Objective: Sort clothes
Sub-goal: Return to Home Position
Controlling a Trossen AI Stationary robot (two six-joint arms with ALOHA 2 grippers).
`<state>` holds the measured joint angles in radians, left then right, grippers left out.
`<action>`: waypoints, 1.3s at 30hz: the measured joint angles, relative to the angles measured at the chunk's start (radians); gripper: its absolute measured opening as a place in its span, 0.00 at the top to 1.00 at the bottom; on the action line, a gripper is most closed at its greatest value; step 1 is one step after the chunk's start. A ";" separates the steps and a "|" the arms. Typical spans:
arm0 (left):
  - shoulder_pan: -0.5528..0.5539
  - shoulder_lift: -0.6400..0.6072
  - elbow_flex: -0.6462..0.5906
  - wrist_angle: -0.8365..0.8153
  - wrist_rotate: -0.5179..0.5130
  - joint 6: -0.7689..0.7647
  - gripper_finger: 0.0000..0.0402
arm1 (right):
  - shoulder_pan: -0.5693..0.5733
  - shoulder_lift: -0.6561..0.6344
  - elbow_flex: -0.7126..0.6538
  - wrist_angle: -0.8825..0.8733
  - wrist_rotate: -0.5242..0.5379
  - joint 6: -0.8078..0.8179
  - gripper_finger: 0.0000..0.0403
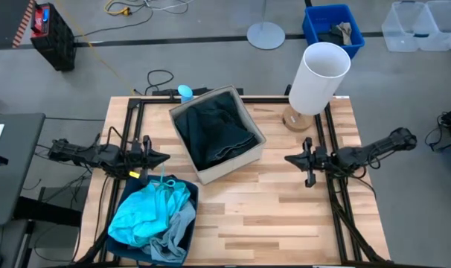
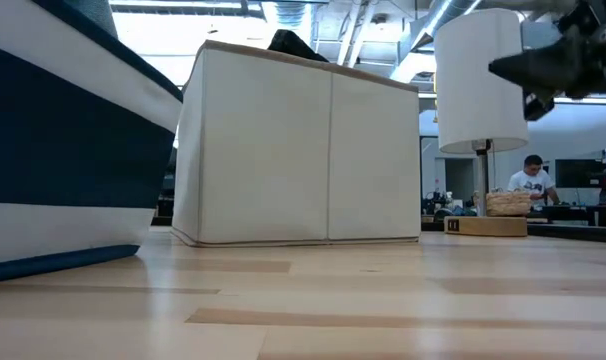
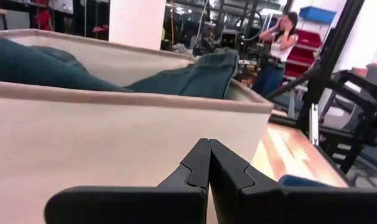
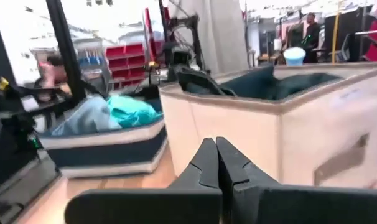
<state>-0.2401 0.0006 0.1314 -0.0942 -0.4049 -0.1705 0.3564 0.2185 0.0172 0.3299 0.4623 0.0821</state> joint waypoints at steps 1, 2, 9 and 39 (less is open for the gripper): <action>0.000 0.000 0.000 -0.004 0.000 0.005 1.00 | 0.000 -0.029 -0.009 -0.032 0.003 -0.005 1.00; 0.000 0.001 0.000 -0.004 0.000 0.011 1.00 | 0.000 -0.056 -0.009 -0.076 0.003 -0.009 1.00; 0.000 0.001 0.000 -0.010 0.006 0.055 1.00 | -0.020 -0.211 -0.009 -0.211 -0.070 -0.142 1.00; 0.000 0.001 0.000 -0.144 -0.046 -0.117 1.00 | -0.152 -0.205 -0.011 -0.275 -0.232 -0.063 0.91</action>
<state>-0.2401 0.0017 0.1318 -0.2380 -0.4513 -0.2879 0.2047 0.0135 0.0063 0.0547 0.2298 0.0189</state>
